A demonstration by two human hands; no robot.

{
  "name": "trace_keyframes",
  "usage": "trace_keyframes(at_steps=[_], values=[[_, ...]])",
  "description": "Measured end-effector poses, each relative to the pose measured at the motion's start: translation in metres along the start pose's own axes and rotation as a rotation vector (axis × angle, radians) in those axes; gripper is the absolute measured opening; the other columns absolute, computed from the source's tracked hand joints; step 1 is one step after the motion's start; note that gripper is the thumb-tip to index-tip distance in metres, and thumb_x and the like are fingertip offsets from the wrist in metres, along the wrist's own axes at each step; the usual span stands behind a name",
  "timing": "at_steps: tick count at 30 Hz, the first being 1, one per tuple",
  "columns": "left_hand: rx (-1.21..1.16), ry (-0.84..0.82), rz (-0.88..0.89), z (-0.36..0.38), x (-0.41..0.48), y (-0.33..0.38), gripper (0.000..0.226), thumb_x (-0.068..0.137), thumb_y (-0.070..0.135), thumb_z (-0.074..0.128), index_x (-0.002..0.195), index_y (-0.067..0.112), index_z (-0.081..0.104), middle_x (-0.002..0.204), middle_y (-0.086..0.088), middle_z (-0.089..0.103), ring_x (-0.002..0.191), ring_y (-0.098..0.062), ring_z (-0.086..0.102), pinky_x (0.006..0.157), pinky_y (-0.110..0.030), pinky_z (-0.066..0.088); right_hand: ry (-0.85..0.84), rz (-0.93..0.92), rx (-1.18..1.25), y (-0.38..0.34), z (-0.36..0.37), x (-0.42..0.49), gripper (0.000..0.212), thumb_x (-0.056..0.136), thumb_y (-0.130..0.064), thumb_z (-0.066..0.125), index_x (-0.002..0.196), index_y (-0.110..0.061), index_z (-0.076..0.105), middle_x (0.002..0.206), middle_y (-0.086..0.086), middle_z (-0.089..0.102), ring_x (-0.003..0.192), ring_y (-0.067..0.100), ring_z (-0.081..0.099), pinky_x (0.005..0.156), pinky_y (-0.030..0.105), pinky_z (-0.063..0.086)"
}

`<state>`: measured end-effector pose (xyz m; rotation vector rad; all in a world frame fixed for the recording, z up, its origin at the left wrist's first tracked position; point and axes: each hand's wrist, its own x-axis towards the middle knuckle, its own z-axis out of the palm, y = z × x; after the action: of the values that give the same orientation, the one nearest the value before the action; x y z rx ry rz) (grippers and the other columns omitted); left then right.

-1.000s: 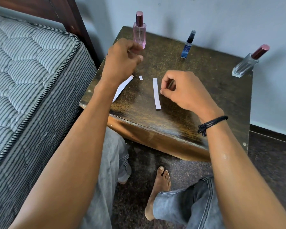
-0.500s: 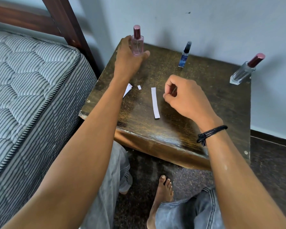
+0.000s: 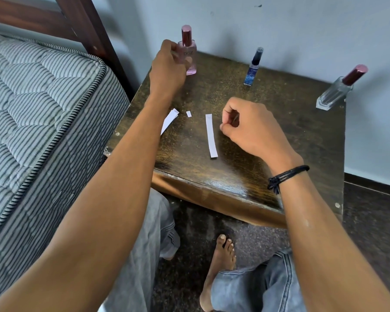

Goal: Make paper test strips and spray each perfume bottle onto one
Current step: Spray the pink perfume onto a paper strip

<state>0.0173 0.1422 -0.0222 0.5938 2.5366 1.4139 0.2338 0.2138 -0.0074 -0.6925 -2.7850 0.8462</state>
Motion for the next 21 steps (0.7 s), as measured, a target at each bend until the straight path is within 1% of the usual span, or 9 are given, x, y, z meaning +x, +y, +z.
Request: trace_keyframes(at_steps=[5,9,11,13,15,16,18,19,21], values=[[-0.011,-0.045,0.006,-0.007,-0.001,0.001,0.032,0.09,0.027,0.066,0.118,0.018,0.057,0.096,0.013,0.058,0.094,-0.014,0.06,0.093,-0.04,0.053,-0.002,0.003,-0.004,-0.003,-0.001,0.0,0.014,0.092,-0.019,0.071,0.088,-0.028,0.06,0.085,-0.012,0.065,0.078,0.008,0.063,0.07,0.032,0.052],[-0.061,-0.084,0.045,-0.014,-0.008,0.011,0.027,0.092,0.021,0.064,0.117,0.016,0.055,0.099,0.009,0.059,0.088,-0.01,0.059,0.089,-0.043,0.057,0.034,0.016,0.023,-0.006,-0.004,0.002,0.012,0.092,-0.019,0.07,0.089,-0.028,0.062,0.084,-0.013,0.066,0.077,0.008,0.064,0.07,0.033,0.055],[-0.131,-0.142,0.073,-0.021,-0.016,0.02,0.021,0.093,0.019,0.062,0.113,0.018,0.053,0.104,0.004,0.062,0.09,-0.014,0.062,0.087,-0.046,0.057,0.089,0.042,0.092,-0.008,-0.006,0.003,0.01,0.093,-0.019,0.071,0.091,-0.025,0.063,0.085,-0.013,0.066,0.077,0.005,0.063,0.068,0.028,0.053],[-0.18,-0.234,0.102,-0.03,-0.026,0.032,0.019,0.094,0.015,0.06,0.111,0.018,0.052,0.109,-0.003,0.064,0.092,-0.019,0.064,0.089,-0.047,0.056,0.15,0.067,0.153,-0.01,-0.008,0.003,0.008,0.094,-0.021,0.071,0.093,-0.024,0.064,0.087,-0.015,0.064,0.077,0.001,0.06,0.066,0.019,0.047],[-0.191,-0.311,0.113,-0.038,-0.036,0.039,0.021,0.093,0.007,0.059,0.11,0.018,0.053,0.116,-0.014,0.065,0.095,-0.028,0.066,0.092,-0.053,0.055,0.216,0.093,0.201,-0.01,-0.008,0.004,0.005,0.096,-0.023,0.07,0.097,-0.023,0.065,0.092,-0.015,0.064,0.079,-0.003,0.058,0.065,0.012,0.041],[-0.197,-0.335,0.11,-0.041,-0.043,0.041,0.023,0.091,0.004,0.059,0.108,0.018,0.054,0.118,-0.018,0.065,0.097,-0.033,0.067,0.092,-0.057,0.054,0.252,0.107,0.236,-0.009,-0.007,0.004,0.003,0.097,-0.025,0.068,0.099,-0.023,0.066,0.096,-0.013,0.065,0.08,-0.003,0.058,0.066,0.012,0.041],[-0.219,-0.374,0.092,-0.049,-0.054,0.04,0.028,0.087,0.0,0.061,0.108,0.018,0.057,0.121,-0.019,0.064,0.106,-0.041,0.066,0.091,-0.059,0.054,0.313,0.123,0.357,-0.011,-0.009,0.005,0.004,0.1,-0.026,0.064,0.102,-0.025,0.067,0.103,-0.011,0.065,0.087,-0.001,0.06,0.075,0.02,0.05],[-0.219,-0.407,0.082,-0.052,-0.059,0.038,0.03,0.088,-0.001,0.062,0.112,0.017,0.058,0.122,-0.017,0.064,0.108,-0.039,0.066,0.092,-0.057,0.055,0.327,0.131,0.439,-0.013,-0.01,0.005,0.006,0.101,-0.028,0.063,0.105,-0.026,0.067,0.105,-0.011,0.065,0.091,0.002,0.062,0.081,0.028,0.056],[-0.22,-0.481,0.079,-0.057,-0.069,0.037,0.032,0.092,0.0,0.062,0.121,0.013,0.057,0.124,-0.015,0.063,0.109,-0.036,0.066,0.093,-0.052,0.056,0.31,0.149,0.578,-0.02,-0.012,0.003,0.011,0.104,-0.031,0.059,0.111,-0.029,0.067,0.111,-0.013,0.066,0.098,0.011,0.067,0.09,0.043,0.06]])
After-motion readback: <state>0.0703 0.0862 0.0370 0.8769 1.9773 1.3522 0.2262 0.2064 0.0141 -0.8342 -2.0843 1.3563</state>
